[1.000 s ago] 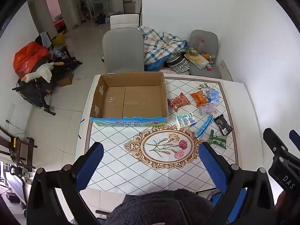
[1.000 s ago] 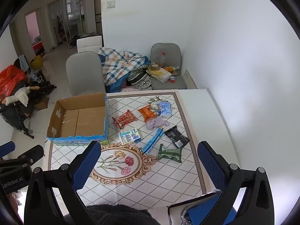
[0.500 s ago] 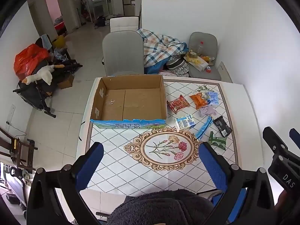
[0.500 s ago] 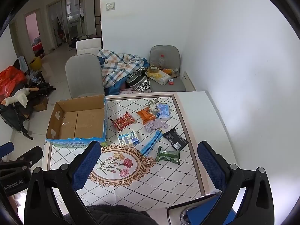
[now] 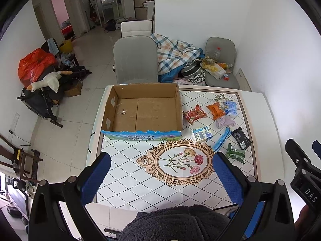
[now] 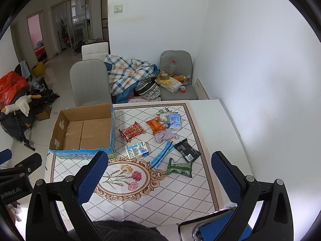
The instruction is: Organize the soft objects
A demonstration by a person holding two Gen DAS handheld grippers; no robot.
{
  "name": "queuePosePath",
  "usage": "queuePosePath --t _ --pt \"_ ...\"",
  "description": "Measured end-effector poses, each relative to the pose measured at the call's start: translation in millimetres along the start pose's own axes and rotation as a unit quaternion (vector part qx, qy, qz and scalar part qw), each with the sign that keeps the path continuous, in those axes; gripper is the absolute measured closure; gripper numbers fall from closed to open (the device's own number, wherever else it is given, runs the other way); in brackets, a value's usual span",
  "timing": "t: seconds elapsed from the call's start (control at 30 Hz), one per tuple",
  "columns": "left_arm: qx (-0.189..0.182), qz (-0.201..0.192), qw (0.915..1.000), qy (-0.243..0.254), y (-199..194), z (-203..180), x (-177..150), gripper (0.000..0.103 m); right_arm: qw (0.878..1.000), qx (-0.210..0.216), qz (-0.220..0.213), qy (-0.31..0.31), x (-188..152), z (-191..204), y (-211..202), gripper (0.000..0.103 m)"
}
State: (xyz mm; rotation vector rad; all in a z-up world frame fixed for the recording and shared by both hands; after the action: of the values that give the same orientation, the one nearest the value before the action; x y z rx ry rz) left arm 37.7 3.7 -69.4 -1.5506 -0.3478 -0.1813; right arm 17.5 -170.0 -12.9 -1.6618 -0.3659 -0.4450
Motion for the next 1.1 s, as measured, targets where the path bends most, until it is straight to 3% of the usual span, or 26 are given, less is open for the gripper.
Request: queuePosePath --t 1.1 --pt "-0.006 -0.016 0.9998 0.004 -12 -5 -6 0.0 1.0 0.006 -0.015 0.004 -1 -13 -14 0.0"
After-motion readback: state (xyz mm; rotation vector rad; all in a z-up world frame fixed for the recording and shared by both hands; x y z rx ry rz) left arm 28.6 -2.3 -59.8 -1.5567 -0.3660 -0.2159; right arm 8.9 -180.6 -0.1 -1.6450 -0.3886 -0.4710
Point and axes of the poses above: each gripper's, at about its wrist camera, not at the fingertips, and y roughly the way its jaws point, z to its left, x to its top, the point moved 9 cm from there along y, roughly the way its jaws point, and after that the axes turned 9 degrees about z, right-handed, at the moved point
